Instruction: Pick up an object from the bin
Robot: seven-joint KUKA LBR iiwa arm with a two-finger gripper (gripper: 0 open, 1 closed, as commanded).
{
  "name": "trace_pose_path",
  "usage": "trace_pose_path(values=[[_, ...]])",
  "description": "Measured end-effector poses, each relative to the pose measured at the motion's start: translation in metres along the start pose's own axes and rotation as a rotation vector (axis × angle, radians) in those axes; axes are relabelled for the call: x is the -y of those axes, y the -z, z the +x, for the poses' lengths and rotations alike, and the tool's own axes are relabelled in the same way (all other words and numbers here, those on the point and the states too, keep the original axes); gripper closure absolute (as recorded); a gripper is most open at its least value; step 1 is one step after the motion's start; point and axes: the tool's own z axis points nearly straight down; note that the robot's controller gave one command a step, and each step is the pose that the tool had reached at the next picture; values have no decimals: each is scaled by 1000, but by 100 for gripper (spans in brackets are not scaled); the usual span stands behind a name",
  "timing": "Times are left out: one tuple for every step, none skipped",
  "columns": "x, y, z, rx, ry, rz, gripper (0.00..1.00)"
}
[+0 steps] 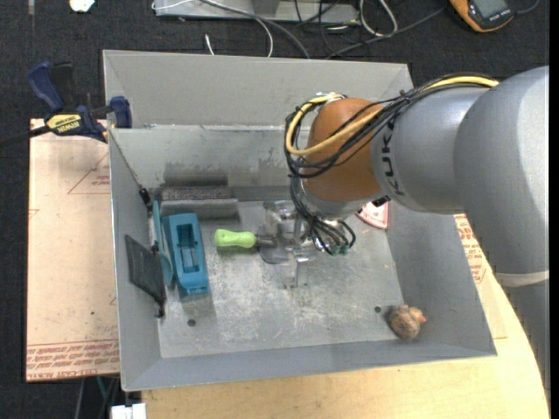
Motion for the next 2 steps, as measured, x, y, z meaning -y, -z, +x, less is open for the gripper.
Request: trace_pose_path(values=[[5, 8, -11, 4, -17, -2, 100], [5, 8, -11, 4, -18, -2, 100]])
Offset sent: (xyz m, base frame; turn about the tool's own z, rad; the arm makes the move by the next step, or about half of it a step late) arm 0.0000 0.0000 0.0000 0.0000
